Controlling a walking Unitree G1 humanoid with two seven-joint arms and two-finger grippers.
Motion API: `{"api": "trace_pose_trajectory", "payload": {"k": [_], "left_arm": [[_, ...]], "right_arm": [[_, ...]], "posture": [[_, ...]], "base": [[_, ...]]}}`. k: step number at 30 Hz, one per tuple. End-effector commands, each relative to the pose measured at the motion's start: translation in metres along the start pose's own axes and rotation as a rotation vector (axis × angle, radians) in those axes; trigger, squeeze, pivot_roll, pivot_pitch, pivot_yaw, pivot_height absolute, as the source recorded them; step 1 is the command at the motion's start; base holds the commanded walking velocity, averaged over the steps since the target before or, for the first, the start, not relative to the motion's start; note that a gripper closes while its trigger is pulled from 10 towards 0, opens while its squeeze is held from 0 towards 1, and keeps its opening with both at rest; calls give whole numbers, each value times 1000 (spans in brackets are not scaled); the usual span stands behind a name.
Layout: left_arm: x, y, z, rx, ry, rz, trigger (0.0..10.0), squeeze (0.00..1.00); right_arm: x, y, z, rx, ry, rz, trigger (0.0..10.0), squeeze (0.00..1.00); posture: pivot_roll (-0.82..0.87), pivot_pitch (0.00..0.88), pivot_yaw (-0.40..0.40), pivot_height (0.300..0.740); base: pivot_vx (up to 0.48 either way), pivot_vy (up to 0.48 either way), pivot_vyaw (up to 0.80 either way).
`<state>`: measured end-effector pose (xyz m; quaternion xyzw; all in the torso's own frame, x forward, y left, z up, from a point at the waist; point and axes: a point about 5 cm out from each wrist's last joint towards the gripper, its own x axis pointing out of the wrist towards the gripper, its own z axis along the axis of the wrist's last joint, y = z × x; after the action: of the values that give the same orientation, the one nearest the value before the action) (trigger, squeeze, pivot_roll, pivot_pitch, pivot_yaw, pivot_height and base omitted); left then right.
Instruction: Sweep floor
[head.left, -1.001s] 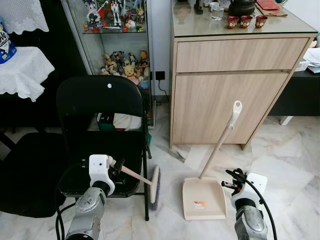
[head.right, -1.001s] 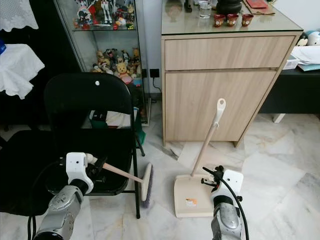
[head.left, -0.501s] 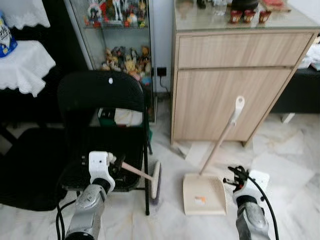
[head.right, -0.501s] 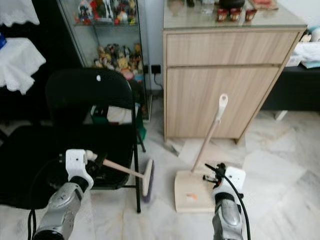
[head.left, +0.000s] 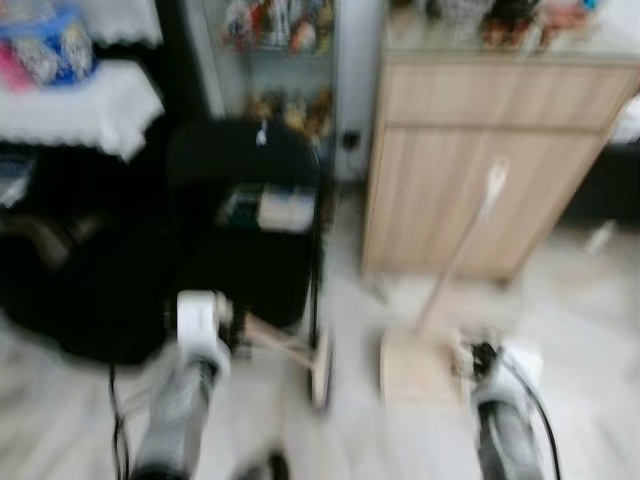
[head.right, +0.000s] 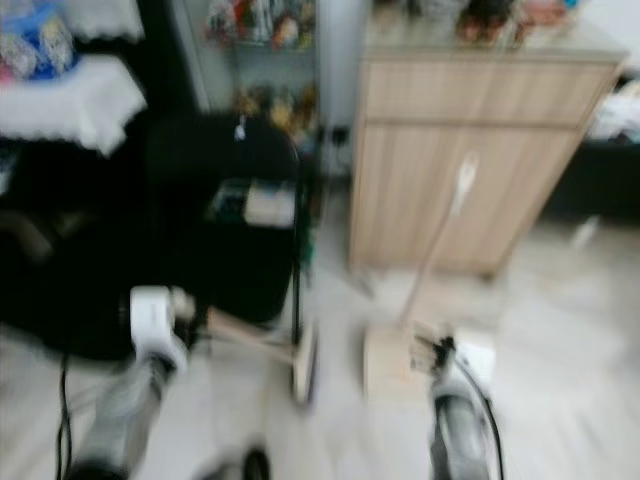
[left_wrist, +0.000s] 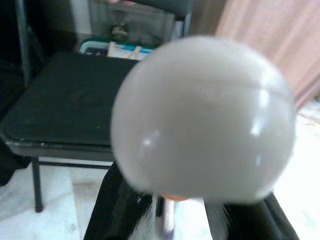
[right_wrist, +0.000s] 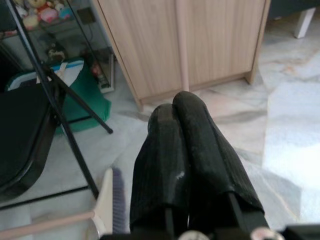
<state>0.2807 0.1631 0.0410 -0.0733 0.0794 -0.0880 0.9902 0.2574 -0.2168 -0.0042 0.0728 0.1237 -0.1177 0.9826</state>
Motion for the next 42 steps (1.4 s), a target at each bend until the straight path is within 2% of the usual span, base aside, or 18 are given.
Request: {"api": "trace_pose_trajectory", "payload": {"k": [1, 5, 23, 42], "left_arm": [[3, 11, 16, 42, -51, 35, 10000, 0], [3, 10, 17, 41, -52, 30, 10000, 0], [2, 12, 18, 40, -55, 35, 10000, 0], [1, 11, 17, 51, -51, 24, 10000, 0]], "right_arm": [[-2, -2, -4, 12, 15, -13, 10000, 0], [-2, -2, -4, 14, 15, -13, 10000, 0], [-2, -2, -5, -4, 19, 0, 10000, 0], [-2, 1, -5, -8, 14, 18, 10000, 0]], "posture": [[3, 48, 49, 740], [6, 49, 49, 740], [10, 46, 50, 740], [7, 14, 51, 740]], "base": [[-319, 0, 0], [-305, 0, 0], [0, 0, 0], [0, 0, 800]]}}
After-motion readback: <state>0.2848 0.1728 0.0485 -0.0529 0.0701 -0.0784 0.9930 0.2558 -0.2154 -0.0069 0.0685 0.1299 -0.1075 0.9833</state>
